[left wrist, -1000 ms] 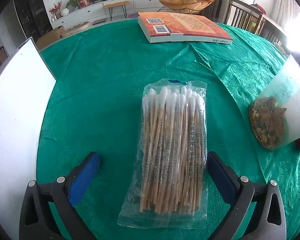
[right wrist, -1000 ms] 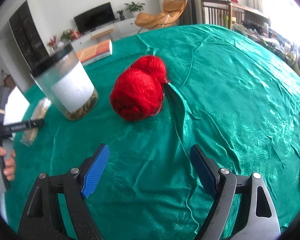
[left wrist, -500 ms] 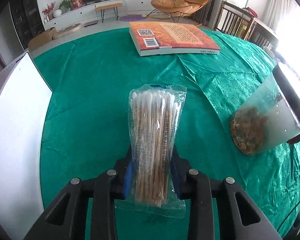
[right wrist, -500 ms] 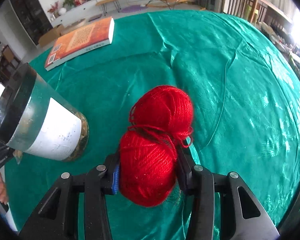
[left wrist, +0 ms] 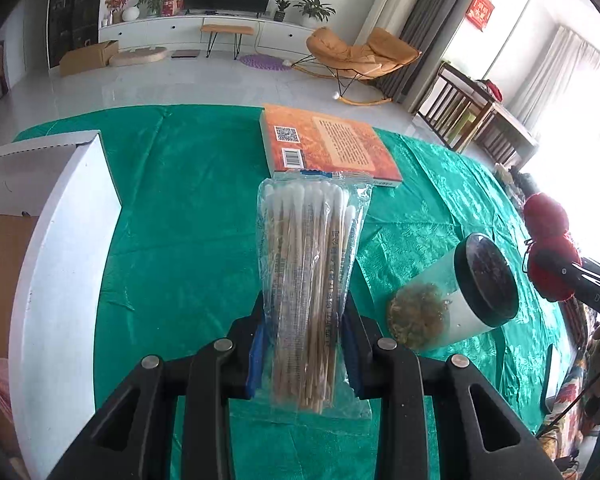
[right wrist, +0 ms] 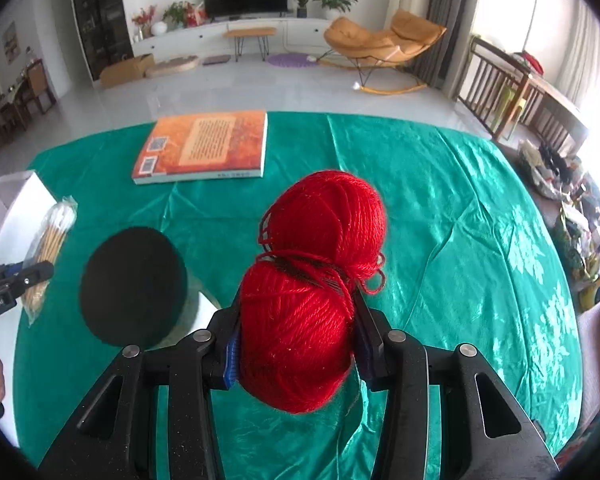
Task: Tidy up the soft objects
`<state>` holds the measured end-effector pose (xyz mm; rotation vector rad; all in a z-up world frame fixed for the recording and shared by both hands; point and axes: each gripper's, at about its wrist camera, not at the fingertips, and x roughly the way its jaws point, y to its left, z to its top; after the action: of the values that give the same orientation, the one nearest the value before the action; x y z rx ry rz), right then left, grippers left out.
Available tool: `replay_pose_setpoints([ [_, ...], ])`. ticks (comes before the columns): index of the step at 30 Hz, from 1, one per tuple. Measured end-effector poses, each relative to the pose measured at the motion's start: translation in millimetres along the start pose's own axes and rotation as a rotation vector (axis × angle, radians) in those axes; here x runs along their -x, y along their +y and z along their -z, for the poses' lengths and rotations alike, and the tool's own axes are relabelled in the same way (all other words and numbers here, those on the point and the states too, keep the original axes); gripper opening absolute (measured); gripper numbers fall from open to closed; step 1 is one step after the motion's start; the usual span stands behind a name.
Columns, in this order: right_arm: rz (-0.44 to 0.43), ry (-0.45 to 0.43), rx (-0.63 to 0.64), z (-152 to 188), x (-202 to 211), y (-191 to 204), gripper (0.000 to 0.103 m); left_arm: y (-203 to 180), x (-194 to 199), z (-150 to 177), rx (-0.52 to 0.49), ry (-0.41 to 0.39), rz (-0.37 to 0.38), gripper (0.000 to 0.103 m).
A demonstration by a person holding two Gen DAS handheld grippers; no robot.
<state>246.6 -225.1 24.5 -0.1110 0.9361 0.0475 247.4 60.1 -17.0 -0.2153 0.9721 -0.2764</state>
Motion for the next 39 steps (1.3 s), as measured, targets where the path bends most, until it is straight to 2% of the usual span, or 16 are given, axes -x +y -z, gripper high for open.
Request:
replay_pose_setpoints([
  [4, -0.043, -0.042, 0.087, -14.2, 31.6, 51.0, 0.047, 16.7, 42.0, -5.3, 0.034, -0.052, 0.025, 0.032],
  [8, -0.182, -0.094, 0.150, -20.2, 63.9, 120.3, 0.047, 45.3, 102.5, -3.1, 0.036, -0.132, 0.006, 0.032],
  [12, -0.373, -0.096, 0.221, -11.3, 86.5, 206.9, 0.047, 96.0, 165.0, 21.2, 0.041, -0.190, -0.116, 0.032],
  [16, -0.568, -0.064, 0.285, 13.1, 99.8, 290.6, 0.047, 154.4, 207.0, 61.1, 0.078, -0.195, -0.296, 0.033],
  [17, -0.609, -0.050, 0.298, 20.3, 100.5, 309.3, 0.048, 166.9, 214.4, 71.4, 0.089, -0.190, -0.351, 0.037],
  [18, -0.646, -0.032, 0.308, 27.2, 99.6, 326.6, 0.050, 178.2, 219.2, 82.3, 0.101, -0.181, -0.397, 0.051],
  [19, -0.686, -0.010, 0.313, 34.3, 97.5, 342.5, 0.056, 187.7, 224.0, 92.2, 0.114, -0.176, -0.435, 0.074],
  [20, -0.719, 0.018, 0.314, 41.2, 94.0, 356.9, 0.058, 195.1, 228.7, 101.8, 0.128, -0.180, -0.464, 0.090],
  [21, -0.745, 0.050, 0.317, 48.3, 88.1, 368.4, 0.066, 200.0, 232.3, 111.8, 0.139, -0.191, -0.510, 0.092],
  [23, -0.756, 0.092, 0.330, 60.5, 80.1, 381.8, 0.069, 204.9, 239.7, 127.0, 0.142, -0.203, -0.534, 0.095],
  [25, -0.762, 0.096, 0.349, 69.7, 79.0, 383.7, 0.069, 207.1, 243.9, 138.1, 0.151, -0.215, -0.552, 0.097],
  [32, -0.678, 0.026, 0.354, 77.4, 92.1, 366.3, 0.069, 192.9, 249.0, 152.3, 0.211, -0.217, -0.667, 0.099],
  [36, -0.638, 0.011, 0.377, 83.0, 98.1, 363.6, 0.069, 171.5, 255.8, 159.3, 0.176, -0.278, -0.756, 0.099],
  [39, -0.612, 0.015, 0.383, 86.1, 98.2, 365.8, 0.069, 163.2, 255.4, 161.2, 0.161, -0.278, -0.761, 0.099],
])
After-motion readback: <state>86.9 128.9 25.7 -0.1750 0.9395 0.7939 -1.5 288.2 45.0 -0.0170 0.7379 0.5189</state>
